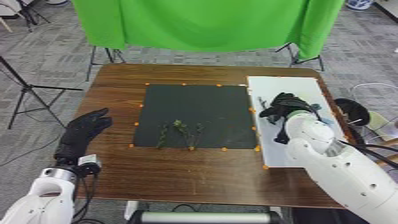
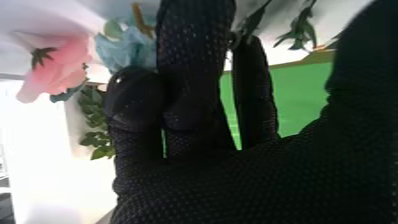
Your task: Arrange flowers
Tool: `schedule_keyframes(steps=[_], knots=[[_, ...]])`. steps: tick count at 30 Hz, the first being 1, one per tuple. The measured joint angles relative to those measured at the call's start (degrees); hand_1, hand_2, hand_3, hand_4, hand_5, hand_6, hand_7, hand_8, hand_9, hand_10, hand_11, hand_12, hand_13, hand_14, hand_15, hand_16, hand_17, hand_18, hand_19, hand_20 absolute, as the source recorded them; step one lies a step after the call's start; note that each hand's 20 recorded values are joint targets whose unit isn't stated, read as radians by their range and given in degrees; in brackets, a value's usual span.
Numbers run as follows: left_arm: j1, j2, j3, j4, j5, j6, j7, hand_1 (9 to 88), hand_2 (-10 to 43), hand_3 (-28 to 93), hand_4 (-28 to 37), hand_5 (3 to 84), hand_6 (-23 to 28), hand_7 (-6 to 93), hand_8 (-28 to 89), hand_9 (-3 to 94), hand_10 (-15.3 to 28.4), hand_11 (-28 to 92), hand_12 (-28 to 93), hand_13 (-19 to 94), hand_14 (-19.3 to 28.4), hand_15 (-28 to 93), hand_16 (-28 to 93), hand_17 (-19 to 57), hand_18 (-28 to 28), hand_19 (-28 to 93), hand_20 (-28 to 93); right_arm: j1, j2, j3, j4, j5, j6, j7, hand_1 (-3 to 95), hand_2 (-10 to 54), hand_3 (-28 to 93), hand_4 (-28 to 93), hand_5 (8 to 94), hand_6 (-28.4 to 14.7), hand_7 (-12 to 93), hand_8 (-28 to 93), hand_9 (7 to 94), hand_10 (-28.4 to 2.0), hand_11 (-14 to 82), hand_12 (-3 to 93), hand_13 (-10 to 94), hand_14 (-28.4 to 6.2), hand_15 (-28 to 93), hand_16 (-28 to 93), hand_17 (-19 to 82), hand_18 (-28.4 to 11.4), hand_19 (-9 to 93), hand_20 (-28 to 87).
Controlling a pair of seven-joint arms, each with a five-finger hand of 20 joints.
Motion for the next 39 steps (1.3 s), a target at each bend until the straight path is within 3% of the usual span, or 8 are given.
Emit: schedule_keyframes(steps=[4, 7, 10, 14, 18, 26, 34, 39], knots=[[0.0, 0.00, 0.07, -0.02, 0.00, 0.00, 0.08, 27.1, -9.5, 71, -21.2, 48.0, 2.2, 15.6, -7, 48.0, 12.6, 21, 14, 37, 15.8, 18, 1, 6.7, 12.4, 12, 19, 0.1, 0.1, -0.1, 0.5, -0.5, 2.5, -0.2, 42.0, -9.5, 66, -17, 60.3, -0.2, 21, -9, 79.9, -13.0, 21.5, 19.0, 93, -3.5, 51, 26, 65, -11.3, 93, 34], [-0.1, -0.03, 0.10, -0.03, 0.00, 0.00, 0.10, 27.2, -9.5, 71, -21.2, 48.0, 2.2, 15.7, -7, 48.0, 12.6, 21, 14, 37, 15.7, 18, 1, 6.7, 12.4, 12, 19, 0.1, 0.3, -1.2, 0.9, -1.1, 4.6, -0.5, 48.6, -9.5, 64, -18, 62.7, -0.3, 22, -8, 83.7, -11.2, 16.9, 26.3, 94, -2.7, 53, 25, 66, -10.9, 93, 37], [-0.2, -0.03, 0.13, -0.03, 0.01, 0.00, 0.10, 27.2, -9.5, 71, -21.2, 48.1, 2.1, 15.7, -7, 48.0, 12.6, 21, 14, 37, 15.7, 18, 1, 6.7, 12.3, 11, 19, 0.2, 0.4, -2.3, 0.9, -2.0, 5.5, -1.2, 57.3, -9.5, 56, -16, 66.1, -1.0, 24, 8, 89.7, -9.2, 10.2, 34.6, 94, -1.9, 54, 25, 67, -10.4, 93, 38], [-0.4, -0.04, 0.19, -0.03, 0.01, -0.01, 0.10, 27.3, -9.5, 71, -21.2, 48.1, 2.1, 15.6, -7, 48.0, 12.6, 21, 14, 37, 15.8, 18, 1, 6.6, 12.3, 11, 19, 0.7, 0.6, -3.6, 0.7, -3.0, 6.2, -2.0, 63.1, -9.5, 56, -14, 71.5, -1.3, 27, 12, 93.4, -8.0, 10.6, 35.8, 94, -1.3, 57, 22, 69, -9.2, 93, 38], [-0.5, -0.08, 0.21, -0.02, 0.01, -0.03, 0.10, 27.5, -9.5, 70, -21.2, 48.1, 2.1, 15.6, -7, 48.0, 12.6, 21, 14, 37, 15.8, 18, 1, 6.6, 12.3, 11, 19, 1.0, 0.7, -4.7, 0.6, -3.3, 6.9, -2.8, 65.2, -9.5, 58, -13, 75.3, -1.9, 31, 10, 93.7, -8.3, 12.5, 33.3, 94, -0.8, 58, 21, 70, -8.3, 93, 36], [-0.5, -0.13, 0.13, -0.02, -0.01, -0.02, 0.12, 27.5, -9.5, 70, -21.0, 48.0, 2.1, 15.7, -7, 48.1, 12.6, 21, 14, 37, 15.6, 18, 1, 6.5, 12.3, 11, 19, 0.9, 0.7, -5.2, 0.1, -1.8, 8.9, -4.2, 63.7, -9.5, 61, -10, 75.2, -2.4, 36, 10, 93.7, -10.9, 12.7, 37.7, 94, 0.1, 57, 23, 70, -7.3, 91, 38], [-0.5, -0.13, 0.09, -0.05, -0.03, 0.00, 0.12, 27.5, -9.5, 70, -21.0, 48.0, 2.1, 15.7, -7, 48.1, 12.6, 21, 14, 37, 15.7, 18, 1, 6.5, 12.3, 11, 19, 1.3, 2.1, -5.9, -2.9, -1.7, 16.7, -6.8, 62.6, -9.5, 63, -7, 74.6, -2.2, 38, 11, 93.7, -11.3, 12.7, 39.8, 94, 0.1, 56, 25, 70, -7.3, 91, 40], [-0.5, -0.13, 0.09, -0.05, -0.03, 0.00, 0.10, 27.6, -9.5, 70, -21.0, 48.0, 2.1, 15.8, -7, 48.1, 12.6, 21, 14, 37, 15.7, 18, 1, 6.5, 12.3, 11, 19, 2.3, 2.6, -5.7, -5.4, -1.8, 17.4, -8.2, 62.3, -9.5, 63, -7, 74.4, -2.2, 39, 10, 93.7, -11.3, 13.0, 39.9, 94, 0.1, 57, 25, 70, -7.2, 91, 41]])
